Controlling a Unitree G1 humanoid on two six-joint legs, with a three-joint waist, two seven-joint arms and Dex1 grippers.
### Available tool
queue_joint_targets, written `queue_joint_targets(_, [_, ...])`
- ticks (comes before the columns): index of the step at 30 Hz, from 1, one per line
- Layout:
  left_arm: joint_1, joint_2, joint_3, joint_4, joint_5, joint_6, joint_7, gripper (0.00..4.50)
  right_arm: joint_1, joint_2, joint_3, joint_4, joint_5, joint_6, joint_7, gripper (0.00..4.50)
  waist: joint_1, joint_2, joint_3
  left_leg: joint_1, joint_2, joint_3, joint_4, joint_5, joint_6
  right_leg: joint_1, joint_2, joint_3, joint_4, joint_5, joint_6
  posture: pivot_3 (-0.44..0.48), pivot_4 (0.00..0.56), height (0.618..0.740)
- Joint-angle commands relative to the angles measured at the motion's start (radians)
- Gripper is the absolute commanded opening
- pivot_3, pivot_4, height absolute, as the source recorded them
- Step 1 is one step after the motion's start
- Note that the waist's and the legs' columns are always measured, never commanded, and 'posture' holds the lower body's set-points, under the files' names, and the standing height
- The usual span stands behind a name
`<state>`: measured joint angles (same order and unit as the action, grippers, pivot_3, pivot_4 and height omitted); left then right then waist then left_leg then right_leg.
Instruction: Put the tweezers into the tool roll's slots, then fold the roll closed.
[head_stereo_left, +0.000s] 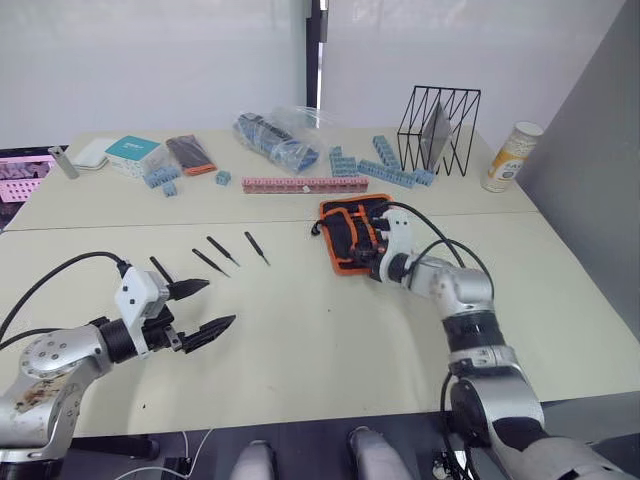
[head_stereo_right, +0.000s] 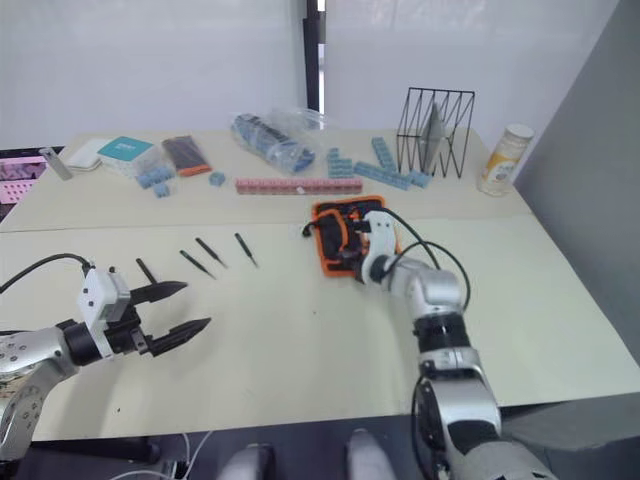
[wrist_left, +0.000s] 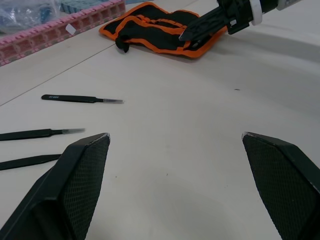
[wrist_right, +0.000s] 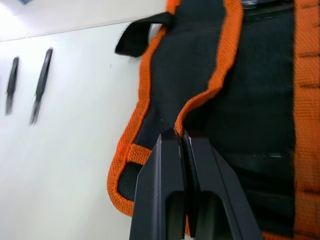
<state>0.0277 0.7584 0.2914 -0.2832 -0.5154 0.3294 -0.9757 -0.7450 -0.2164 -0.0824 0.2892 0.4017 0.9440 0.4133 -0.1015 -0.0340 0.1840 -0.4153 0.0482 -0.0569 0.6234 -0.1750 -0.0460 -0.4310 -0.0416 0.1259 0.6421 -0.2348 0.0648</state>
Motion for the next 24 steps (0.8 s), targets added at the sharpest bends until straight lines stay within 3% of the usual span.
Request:
queue_joint_targets(1, [-0.023,-0.003,-0.02,-0.011,-0.02,-0.011,-0.027,4.5,0.056,-0.032,0.029,-0.21,0.067,0.147,0.033,0.06,0.0,0.0,0.0,0.0,0.0,0.0,0.0,0.0,0.0,0.0,0.0,0.0,0.0,0.0,0.0,0.0,0.15,0.737])
queue_joint_targets(5, [-0.072,-0.008,-0.062,0.024,-0.007,-0.015,-0.044,4.5,0.145,-0.091,0.073,-0.389,0.101,0.243,0.06,0.06,0.001,0.0,0.0,0.0,0.0,0.001,0.0,0.0,0.0,0.0,0.0,0.0,0.001,0.0,0.0,0.0,0.15,0.737])
queue_joint_targets(8, [-0.112,-0.013,-0.099,0.058,0.014,-0.033,-0.054,4.5,0.198,-0.194,0.166,-0.491,0.057,0.195,0.109,0.06,0.006,0.0,0.0,0.0,0.0,0.001,0.001,0.0,0.0,0.0,0.0,0.0,0.0,0.0,0.0,0.0,0.15,0.737])
queue_joint_targets(24, [-0.285,-0.02,-0.217,0.204,0.091,-0.093,-0.114,4.5,0.175,-0.41,0.438,-0.628,-0.129,-0.081,0.29,0.06,0.008,-0.001,0.0,-0.001,0.0,0.001,0.002,0.0,0.0,-0.001,0.0,0.001,-0.001,0.0,0.0,0.0,0.15,0.737])
